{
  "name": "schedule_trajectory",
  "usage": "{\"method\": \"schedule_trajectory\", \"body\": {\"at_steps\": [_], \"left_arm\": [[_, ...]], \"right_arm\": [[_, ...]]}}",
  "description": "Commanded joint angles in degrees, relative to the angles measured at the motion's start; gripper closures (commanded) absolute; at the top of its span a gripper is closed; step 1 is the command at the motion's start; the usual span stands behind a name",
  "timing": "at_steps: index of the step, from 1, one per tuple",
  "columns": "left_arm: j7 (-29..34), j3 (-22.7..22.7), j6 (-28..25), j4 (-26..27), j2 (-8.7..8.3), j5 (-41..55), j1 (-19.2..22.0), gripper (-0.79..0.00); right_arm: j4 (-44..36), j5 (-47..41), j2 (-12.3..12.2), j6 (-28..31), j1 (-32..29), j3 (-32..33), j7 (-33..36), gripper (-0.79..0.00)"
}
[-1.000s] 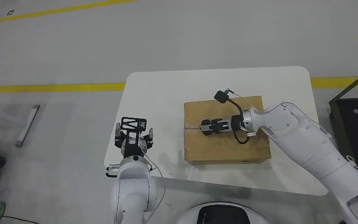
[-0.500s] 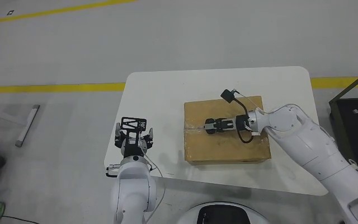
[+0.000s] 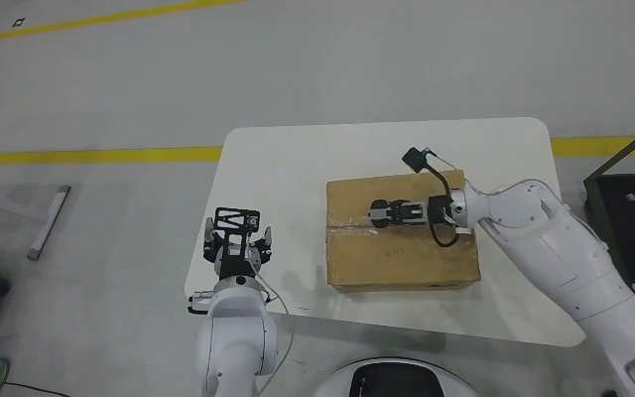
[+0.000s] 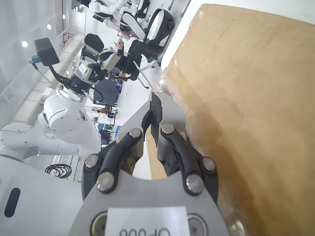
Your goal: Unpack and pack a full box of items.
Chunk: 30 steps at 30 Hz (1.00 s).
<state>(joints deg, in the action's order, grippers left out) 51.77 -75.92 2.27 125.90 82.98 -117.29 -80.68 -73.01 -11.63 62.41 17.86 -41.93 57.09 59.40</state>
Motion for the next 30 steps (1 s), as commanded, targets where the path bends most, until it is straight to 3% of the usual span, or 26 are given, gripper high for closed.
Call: {"method": "schedule_trajectory", "body": {"at_steps": [1,10,21,30], "left_arm": [[0.00,0.00,0.00,0.00,0.00,0.00,0.00,-0.785],[0.00,0.00,0.00,0.00,0.00,0.00,0.00,-0.785],[0.00,0.00,0.00,0.00,0.00,0.00,0.00,-0.785],[0.00,0.00,0.00,0.00,0.00,0.00,0.00,-0.785]], "right_arm": [[0.19,0.24,-0.21,-0.48,-1.01,0.39,0.22,0.000],[-0.26,-0.04,-0.44,-0.28,-1.71,1.57,0.47,0.000],[-8.00,-0.10,-3.32,-2.93,-6.97,11.36,4.40,0.000],[-6.39,4.47,-3.53,-5.38,-8.86,9.70,3.74,0.000]]}}
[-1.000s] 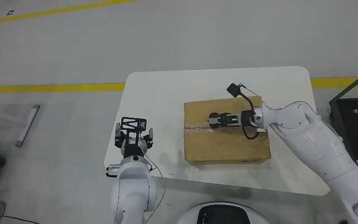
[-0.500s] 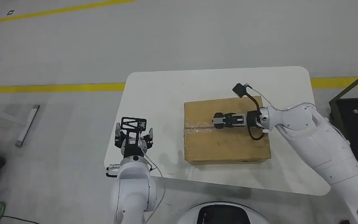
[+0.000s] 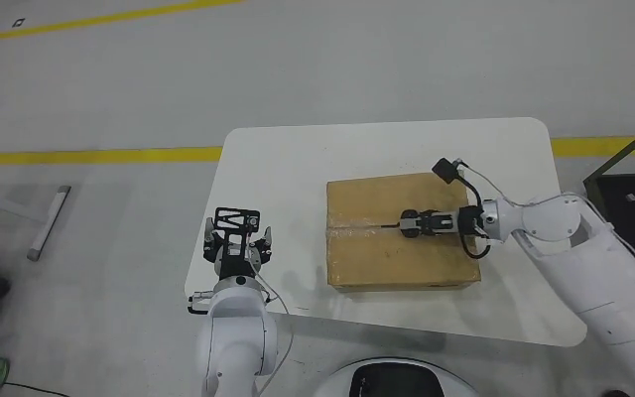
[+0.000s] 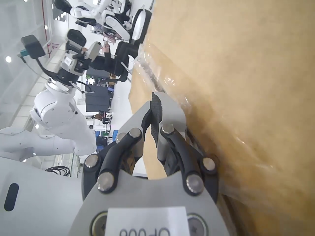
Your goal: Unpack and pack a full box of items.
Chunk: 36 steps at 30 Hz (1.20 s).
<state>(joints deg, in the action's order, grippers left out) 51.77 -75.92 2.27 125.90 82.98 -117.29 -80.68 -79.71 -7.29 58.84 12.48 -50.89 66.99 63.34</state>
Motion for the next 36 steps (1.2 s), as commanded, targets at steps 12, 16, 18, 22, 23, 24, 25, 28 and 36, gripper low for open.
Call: {"method": "schedule_trajectory", "body": {"at_steps": [12,16,18,22,23,24,25,28,36], "left_arm": [[0.00,0.00,0.00,0.00,0.00,0.00,0.00,-0.785],[-2.31,0.41,-0.08,0.20,0.13,3.44,-0.47,-0.785],[-3.14,0.92,-1.49,0.42,0.21,6.07,-0.19,-0.785],[-3.92,1.54,-4.29,0.41,0.35,12.20,0.37,-0.785],[-4.24,1.70,-4.95,0.33,0.35,12.98,0.43,-0.785],[-4.24,1.83,-5.19,0.34,0.40,14.41,0.38,-0.785],[-4.30,1.93,-5.48,0.45,0.43,15.59,0.41,-0.785],[-4.86,2.24,-6.23,0.83,0.51,19.48,0.44,-0.785],[-5.53,2.45,-7.18,1.14,0.50,20.63,0.51,-0.785]], "right_arm": [[-4.87,-2.91,-2.43,-0.98,-2.19,11.05,3.38,0.000],[-5.30,-0.89,-3.09,-1.82,-5.51,12.33,4.16,0.000],[-5.25,-0.54,-3.18,-2.16,-6.61,12.09,3.95,0.000],[-4.66,0.53,-3.23,-3.37,-7.08,11.05,3.67,0.000],[-4.61,0.55,-3.25,-3.28,-6.97,11.01,3.53,0.000],[-4.75,0.22,-3.28,-3.01,-6.87,11.24,3.24,0.000],[-5.12,-0.67,-3.33,-2.67,-6.80,11.76,2.97,0.000],[-6.83,-3.49,-3.71,-2.15,-7.15,14.69,2.34,0.000],[-7.93,-1.04,-4.74,-4.16,-9.03,17.82,3.14,0.000]]}}
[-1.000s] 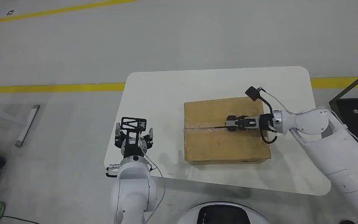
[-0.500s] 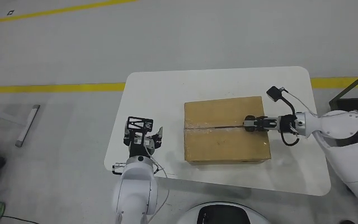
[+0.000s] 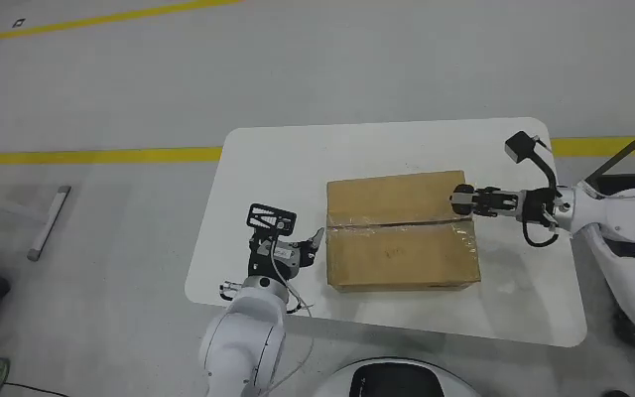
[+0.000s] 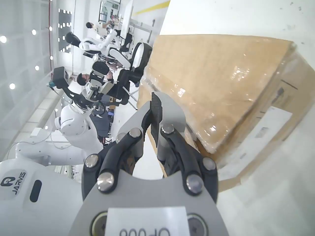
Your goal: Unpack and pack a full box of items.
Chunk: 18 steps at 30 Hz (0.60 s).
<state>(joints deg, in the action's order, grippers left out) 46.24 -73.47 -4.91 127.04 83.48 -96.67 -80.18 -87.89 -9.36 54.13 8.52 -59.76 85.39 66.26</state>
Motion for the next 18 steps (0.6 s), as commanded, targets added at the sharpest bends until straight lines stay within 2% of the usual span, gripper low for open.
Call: {"method": "schedule_trajectory", "body": {"at_steps": [1,6,10,14,18], "left_arm": [[0.00,0.00,0.00,0.00,0.00,0.00,0.00,-0.785],[0.00,0.00,0.00,0.00,0.00,0.00,0.00,-0.785],[-2.56,0.13,1.31,-0.17,0.06,2.18,-0.64,-0.785],[-4.77,1.15,1.52,-0.26,0.15,4.45,-0.33,-0.785],[-6.25,1.80,0.50,-0.79,0.09,5.59,-0.21,-0.785]], "right_arm": [[0.59,1.67,-0.05,-0.40,-0.30,-1.10,0.30,0.000],[2.54,3.55,0.01,-0.72,-0.54,-3.28,-0.51,0.000],[2.99,-0.82,0.05,-0.93,0.05,-2.36,-1.29,0.000],[0.67,-2.88,-0.58,-0.74,0.05,2.71,-3.68,0.000],[-3.16,0.01,-1.46,-2.00,-3.93,11.29,-12.56,0.000]]}}
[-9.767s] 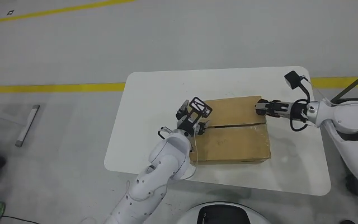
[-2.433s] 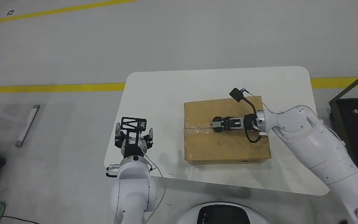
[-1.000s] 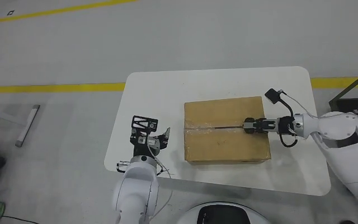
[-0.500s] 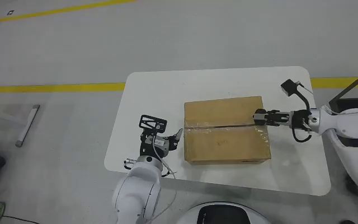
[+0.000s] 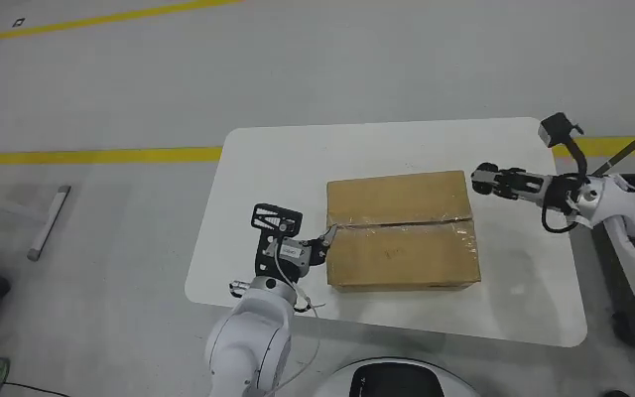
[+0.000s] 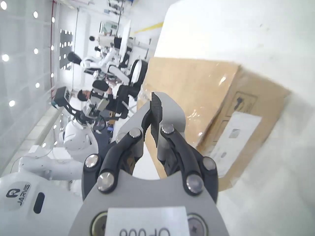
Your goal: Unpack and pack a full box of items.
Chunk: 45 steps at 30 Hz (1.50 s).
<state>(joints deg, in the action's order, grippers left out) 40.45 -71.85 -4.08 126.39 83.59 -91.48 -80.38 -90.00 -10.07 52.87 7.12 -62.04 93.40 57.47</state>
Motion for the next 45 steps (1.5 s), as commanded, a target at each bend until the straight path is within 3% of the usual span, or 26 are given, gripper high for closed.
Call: {"method": "schedule_trajectory", "body": {"at_steps": [1,6,11,16,26,31,36,39,42,45], "left_arm": [[-0.81,0.25,-0.56,-0.24,-0.04,0.73,-0.01,-0.785],[-2.69,0.20,-1.96,-0.45,-0.26,0.42,0.29,-0.785],[-4.85,0.60,-1.86,-0.69,-0.36,0.42,0.25,-0.785],[-5.84,1.00,-2.61,-0.67,-0.57,-1.69,0.39,-0.785],[-5.75,1.23,0.92,-0.92,-0.40,-2.14,3.19,-0.785],[-8.00,1.28,9.57,-2.13,0.05,-6.60,5.42,-0.785],[-6.88,1.84,10.33,-2.83,0.30,-5.91,6.63,-0.785],[-6.33,2.07,9.56,-2.67,0.36,-5.32,7.08,-0.785],[-6.01,2.42,9.04,-2.54,0.43,-4.63,7.37,-0.785],[-5.04,2.80,7.81,-2.69,0.47,-3.35,7.38,-0.785]], "right_arm": [[-2.42,1.16,-0.32,-1.10,-3.48,5.31,-6.04,0.000],[-9.42,4.72,0.05,-11.34,-15.59,15.91,-25.64,0.000],[-19.52,2.60,1.58,-19.13,-26.01,17.61,-38.30,0.000],[-25.21,1.32,2.51,-19.54,-30.49,15.01,-41.88,0.000],[-25.57,2.49,2.51,-19.78,-30.90,14.43,-41.25,0.000],[-29.53,25.12,1.89,-13.61,-35.20,13.95,-42.75,0.000],[-33.59,36.77,2.55,-9.10,-43.99,12.76,-49.98,0.000],[-35.25,42.46,3.18,-14.00,-48.86,14.14,-55.00,0.000],[-38.55,45.66,4.13,-22.89,-52.87,14.91,-60.29,0.000],[-40.41,48.97,4.70,-26.69,-55.40,15.32,-62.55,0.000]]}}
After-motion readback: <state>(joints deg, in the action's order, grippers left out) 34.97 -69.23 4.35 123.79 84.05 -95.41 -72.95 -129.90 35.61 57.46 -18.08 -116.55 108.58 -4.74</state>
